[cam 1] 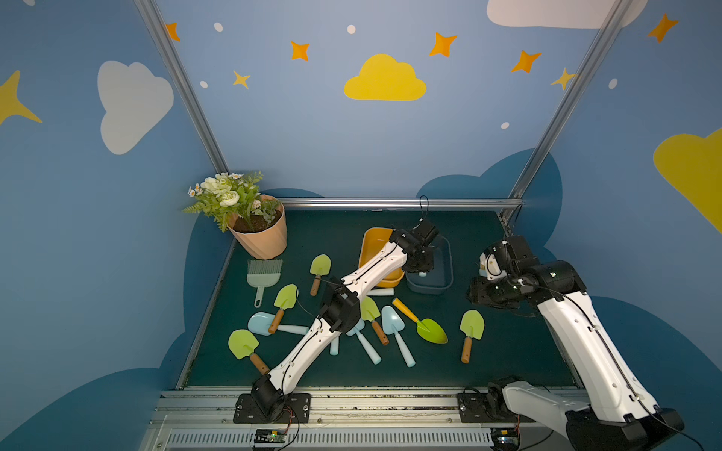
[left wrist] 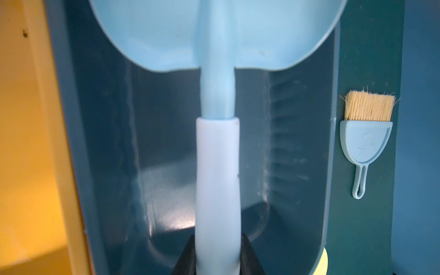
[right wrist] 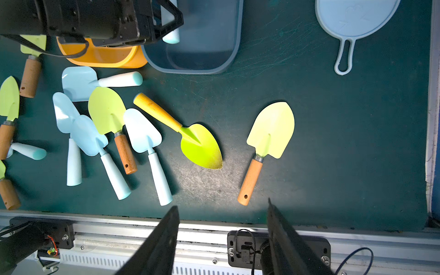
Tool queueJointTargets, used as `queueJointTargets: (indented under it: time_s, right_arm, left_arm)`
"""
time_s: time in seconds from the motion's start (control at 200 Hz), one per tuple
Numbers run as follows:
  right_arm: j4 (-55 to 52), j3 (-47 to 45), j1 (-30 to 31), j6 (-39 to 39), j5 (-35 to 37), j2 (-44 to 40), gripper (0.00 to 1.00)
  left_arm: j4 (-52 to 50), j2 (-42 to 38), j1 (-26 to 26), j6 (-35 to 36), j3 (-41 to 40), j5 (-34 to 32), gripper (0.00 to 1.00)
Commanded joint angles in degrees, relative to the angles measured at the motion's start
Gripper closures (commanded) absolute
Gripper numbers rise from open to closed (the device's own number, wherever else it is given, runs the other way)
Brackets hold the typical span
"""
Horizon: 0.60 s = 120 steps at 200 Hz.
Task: Sort the small shovels by color and place them into the storage box
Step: Place the shovel in the storage box.
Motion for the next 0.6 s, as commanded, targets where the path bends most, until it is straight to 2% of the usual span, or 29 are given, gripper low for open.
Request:
queueJointTargets:
  time_s: [0.0,0.596]
  right_arm:
    - [-0.89,-1.02,-0.51,-1.04,-0.67,-1.13,0.39]
    - [-0.4,-2.61,-1.31,-1.11,-1.93,-1.49,0.39]
  left_arm:
    - [0.53,1.95,0.05,-0.04,-0.48,0.69,0.97]
    - [-2.16,3.41,-0.26,1.94,-0.54,0.14,0.97]
